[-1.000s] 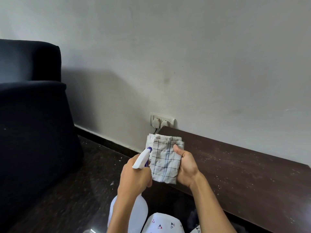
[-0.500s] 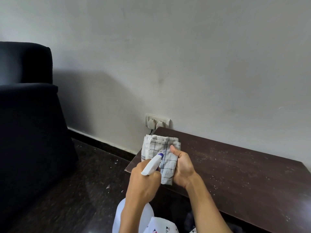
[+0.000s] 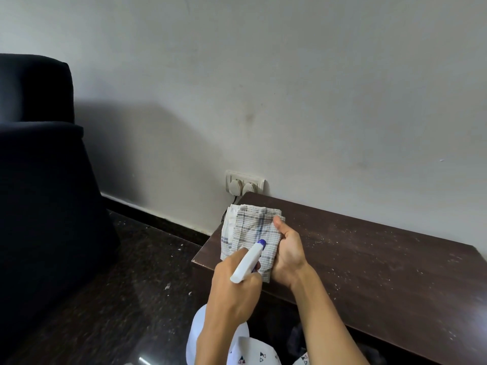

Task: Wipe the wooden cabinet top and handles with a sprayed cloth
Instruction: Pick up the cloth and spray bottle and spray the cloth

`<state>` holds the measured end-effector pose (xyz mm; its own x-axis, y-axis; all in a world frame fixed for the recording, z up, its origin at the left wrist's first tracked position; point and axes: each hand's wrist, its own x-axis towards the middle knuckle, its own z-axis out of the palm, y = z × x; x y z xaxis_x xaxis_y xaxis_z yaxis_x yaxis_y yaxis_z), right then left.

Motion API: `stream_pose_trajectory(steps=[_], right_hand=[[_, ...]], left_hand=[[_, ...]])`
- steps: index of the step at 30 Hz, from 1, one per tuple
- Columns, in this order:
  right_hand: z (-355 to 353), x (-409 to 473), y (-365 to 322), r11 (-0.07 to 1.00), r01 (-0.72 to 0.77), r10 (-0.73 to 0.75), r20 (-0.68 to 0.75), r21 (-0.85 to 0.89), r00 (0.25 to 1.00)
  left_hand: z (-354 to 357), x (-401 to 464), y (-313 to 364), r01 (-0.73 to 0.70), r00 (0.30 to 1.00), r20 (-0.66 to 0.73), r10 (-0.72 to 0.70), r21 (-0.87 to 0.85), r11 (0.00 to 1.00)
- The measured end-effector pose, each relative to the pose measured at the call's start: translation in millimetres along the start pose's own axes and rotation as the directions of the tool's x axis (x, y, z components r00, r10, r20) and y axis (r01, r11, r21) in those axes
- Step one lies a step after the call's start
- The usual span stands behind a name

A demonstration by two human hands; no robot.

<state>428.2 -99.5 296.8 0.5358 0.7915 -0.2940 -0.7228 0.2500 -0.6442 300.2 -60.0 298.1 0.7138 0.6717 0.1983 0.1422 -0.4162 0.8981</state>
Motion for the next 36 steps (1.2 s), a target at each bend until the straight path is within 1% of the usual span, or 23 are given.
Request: stream_pose_trajectory(steps=[4, 7, 9, 12, 16, 18, 19, 23, 32, 36], right_hand=[[-2, 0, 0, 1.0, 0.021, -0.021, 0.018, -0.021, 1.0], [0, -1, -2, 1.0, 0.011, -0.011, 0.016, -0.012, 1.0], [0, -2, -3, 1.0, 0.017, -0.016, 0.01, -0.003, 1.0], [-3, -1, -3, 0.999, 0.036, -0.036, 0.005, -0.006, 0.999], [-5, 0, -2, 0.999, 0.048, -0.048, 0.009, -0.025, 0.999], [-5, 0, -2, 0.998, 0.051, -0.051, 0.012, -0.031, 0.999], [-5, 0, -2, 0.998, 0.054, -0.054, 0.014, -0.035, 0.998], [-4, 0, -2, 0.997, 0.06, -0.059, 0.032, -0.04, 0.998], [1, -1, 1, 0.999, 0.023, -0.021, 0.044, -0.048, 0.999], [4, -1, 3, 0.997, 0.019, -0.018, 0.023, -0.068, 1.0]], left_hand=[[-2, -2, -9, 0.053, 0.997, -0.063, -0.053, 0.004, 0.999], [-8, -3, -19, 0.148, 0.987, -0.068, -0.148, -0.004, 0.989], [-13, -2, -25, 0.185, 0.98, -0.073, -0.185, 0.001, 0.983], [-22, -4, -32, 0.209, 0.974, -0.098, -0.204, 0.046, 0.977], [-35, -8, -40, 0.254, 0.95, -0.192, -0.245, 0.021, 0.967], [-38, -10, -43, 0.271, 0.946, -0.188, -0.263, 0.021, 0.962], [-38, -11, -43, 0.276, 0.949, -0.164, -0.269, 0.026, 0.961], [-37, -9, -42, 0.282, 0.956, -0.098, -0.278, 0.029, 0.959], [-35, -13, -33, 0.2, 0.971, -0.124, -0.204, -0.043, 0.979], [-32, -11, -29, 0.17, 0.983, -0.075, -0.17, -0.007, 0.985]])
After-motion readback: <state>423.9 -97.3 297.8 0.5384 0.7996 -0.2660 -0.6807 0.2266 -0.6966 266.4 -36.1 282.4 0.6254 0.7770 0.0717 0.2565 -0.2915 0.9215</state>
